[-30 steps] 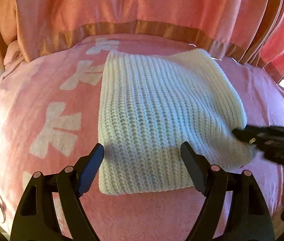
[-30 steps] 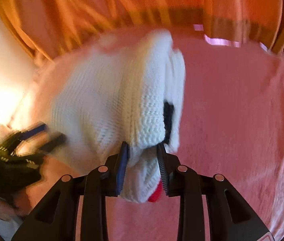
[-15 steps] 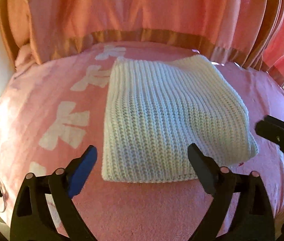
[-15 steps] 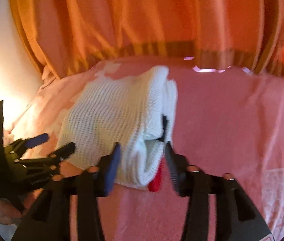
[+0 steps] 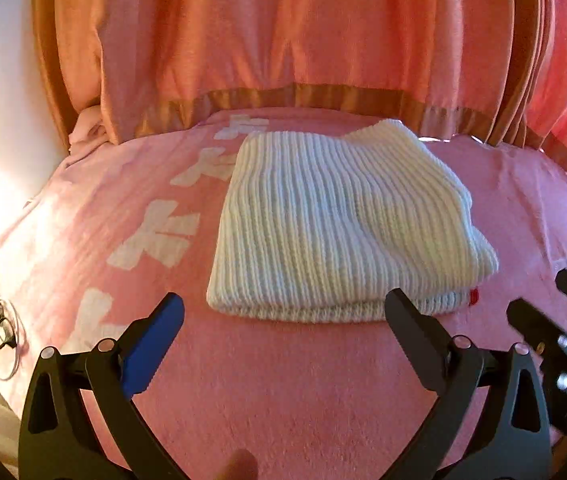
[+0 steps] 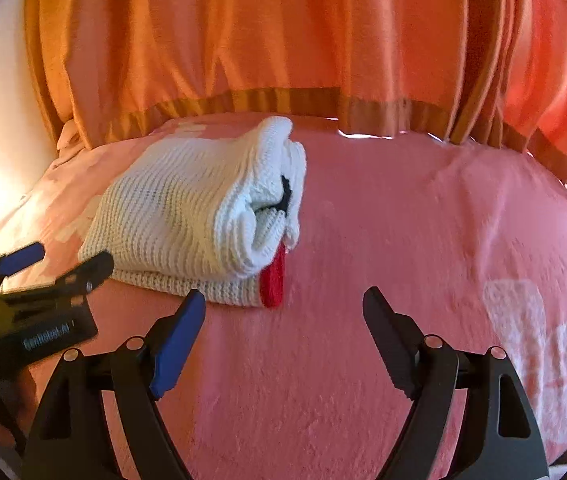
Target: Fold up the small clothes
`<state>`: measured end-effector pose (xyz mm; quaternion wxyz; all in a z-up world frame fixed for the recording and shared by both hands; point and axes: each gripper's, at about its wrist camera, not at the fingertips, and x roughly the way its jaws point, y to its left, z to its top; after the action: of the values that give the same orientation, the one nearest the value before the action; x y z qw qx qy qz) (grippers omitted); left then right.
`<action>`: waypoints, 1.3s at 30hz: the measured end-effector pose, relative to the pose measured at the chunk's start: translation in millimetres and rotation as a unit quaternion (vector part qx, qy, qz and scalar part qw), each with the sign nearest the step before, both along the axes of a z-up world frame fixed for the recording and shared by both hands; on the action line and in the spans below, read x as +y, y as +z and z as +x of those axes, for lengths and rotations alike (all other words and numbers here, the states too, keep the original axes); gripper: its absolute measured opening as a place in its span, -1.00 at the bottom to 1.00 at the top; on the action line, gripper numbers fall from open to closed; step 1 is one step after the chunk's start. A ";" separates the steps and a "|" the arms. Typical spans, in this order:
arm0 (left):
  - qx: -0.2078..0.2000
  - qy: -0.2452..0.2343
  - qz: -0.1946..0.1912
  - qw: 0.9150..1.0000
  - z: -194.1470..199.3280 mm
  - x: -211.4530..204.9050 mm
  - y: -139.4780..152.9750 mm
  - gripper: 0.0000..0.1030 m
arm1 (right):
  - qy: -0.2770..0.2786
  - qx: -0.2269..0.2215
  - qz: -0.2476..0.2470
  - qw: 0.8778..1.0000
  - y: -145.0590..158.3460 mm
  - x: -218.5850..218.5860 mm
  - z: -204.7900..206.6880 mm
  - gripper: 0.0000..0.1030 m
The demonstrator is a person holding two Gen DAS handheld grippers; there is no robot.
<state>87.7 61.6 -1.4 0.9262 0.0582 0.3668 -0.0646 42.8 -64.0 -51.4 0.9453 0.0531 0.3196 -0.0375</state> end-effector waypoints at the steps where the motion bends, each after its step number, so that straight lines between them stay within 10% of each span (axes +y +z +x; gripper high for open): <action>1: -0.002 0.002 0.004 1.000 -2.8 -1.1 -2.2 0.91 | -0.002 0.000 -0.001 1.000 -1.0 -0.3 -2.3 0.53; 39: 0.012 0.008 0.001 1.000 -22.5 -4.3 -26.7 0.91 | -0.006 0.025 0.010 1.000 -21.8 14.3 -3.1 0.53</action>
<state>65.1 57.4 -28.2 0.9221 0.0549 0.3786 -0.0574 39.6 -49.7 -73.1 0.9364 0.0632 0.3427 -0.0410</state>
